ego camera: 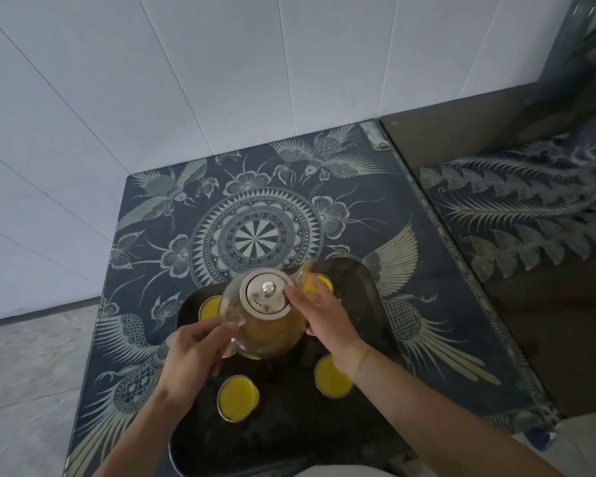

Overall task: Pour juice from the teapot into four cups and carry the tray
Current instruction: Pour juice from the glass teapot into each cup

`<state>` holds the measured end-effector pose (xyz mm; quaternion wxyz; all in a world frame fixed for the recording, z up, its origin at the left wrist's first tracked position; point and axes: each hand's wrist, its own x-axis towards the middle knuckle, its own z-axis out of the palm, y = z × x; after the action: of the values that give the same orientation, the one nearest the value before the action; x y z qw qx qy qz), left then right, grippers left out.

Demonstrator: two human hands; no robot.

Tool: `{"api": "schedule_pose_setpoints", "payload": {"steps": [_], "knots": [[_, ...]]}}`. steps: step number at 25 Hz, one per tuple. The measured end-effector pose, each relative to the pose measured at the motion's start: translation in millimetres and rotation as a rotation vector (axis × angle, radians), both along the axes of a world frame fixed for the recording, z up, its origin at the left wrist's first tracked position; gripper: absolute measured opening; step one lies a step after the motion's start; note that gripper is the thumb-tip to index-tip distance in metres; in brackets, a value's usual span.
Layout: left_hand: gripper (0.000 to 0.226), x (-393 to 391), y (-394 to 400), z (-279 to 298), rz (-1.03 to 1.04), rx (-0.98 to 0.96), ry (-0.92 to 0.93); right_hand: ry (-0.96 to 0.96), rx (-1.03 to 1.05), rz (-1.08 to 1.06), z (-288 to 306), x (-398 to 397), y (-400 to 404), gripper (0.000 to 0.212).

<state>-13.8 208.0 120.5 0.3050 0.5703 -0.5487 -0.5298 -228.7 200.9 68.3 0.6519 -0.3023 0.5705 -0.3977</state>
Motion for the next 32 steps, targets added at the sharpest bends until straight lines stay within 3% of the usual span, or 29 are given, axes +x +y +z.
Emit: {"api": "schedule_pose_setpoints", "payload": {"steps": [7,13,17,25,32], "knots": [[0.054,-16,35,-7,0.110,-0.068,0.189,0.101,-0.114,0.033,26,-23,16,0.088],[0.036,-27,70,-7,0.216,-0.132,0.259,0.123,-0.192,0.103,40,-31,36,0.083],[0.035,-22,92,-1,0.297,-0.162,0.269,0.123,-0.245,0.157,48,-21,44,0.082],[0.037,40,114,-17,0.356,-0.212,0.305,0.143,-0.293,0.269,57,38,48,0.079],[0.040,125,112,-29,0.407,-0.200,0.309,0.108,-0.240,0.357,62,123,36,0.089]]}}
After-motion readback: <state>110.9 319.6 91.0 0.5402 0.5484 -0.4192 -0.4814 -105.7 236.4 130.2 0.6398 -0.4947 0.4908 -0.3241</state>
